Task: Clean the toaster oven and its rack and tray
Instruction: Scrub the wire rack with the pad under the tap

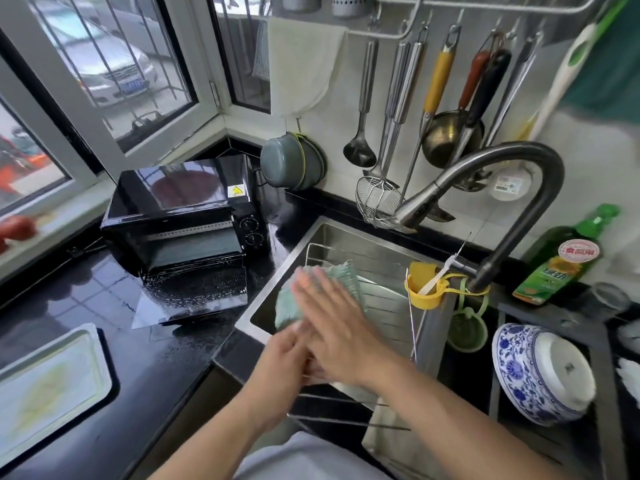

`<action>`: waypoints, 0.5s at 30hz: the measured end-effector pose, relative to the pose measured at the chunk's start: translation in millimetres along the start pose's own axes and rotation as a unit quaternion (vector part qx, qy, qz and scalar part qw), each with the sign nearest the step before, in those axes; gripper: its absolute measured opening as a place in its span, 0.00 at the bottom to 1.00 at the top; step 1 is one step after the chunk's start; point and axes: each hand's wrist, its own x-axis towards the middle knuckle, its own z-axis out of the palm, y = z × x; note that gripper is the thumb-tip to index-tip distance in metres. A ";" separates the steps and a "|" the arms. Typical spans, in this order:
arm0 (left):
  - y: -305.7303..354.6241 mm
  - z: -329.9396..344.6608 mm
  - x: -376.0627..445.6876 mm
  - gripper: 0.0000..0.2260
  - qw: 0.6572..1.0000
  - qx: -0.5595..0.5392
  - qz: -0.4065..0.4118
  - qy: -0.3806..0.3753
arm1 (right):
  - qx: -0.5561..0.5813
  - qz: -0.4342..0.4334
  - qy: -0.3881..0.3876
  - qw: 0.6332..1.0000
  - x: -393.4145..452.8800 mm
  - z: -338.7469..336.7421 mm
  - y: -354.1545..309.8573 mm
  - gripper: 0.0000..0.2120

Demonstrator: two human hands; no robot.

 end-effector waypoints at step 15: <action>-2.0 5.4 3.6 0.13 0.999 -0.012 -0.021 -0.042 | 0.051 0.048 0.153 0.986 15.0 8.7 -2.2 0.21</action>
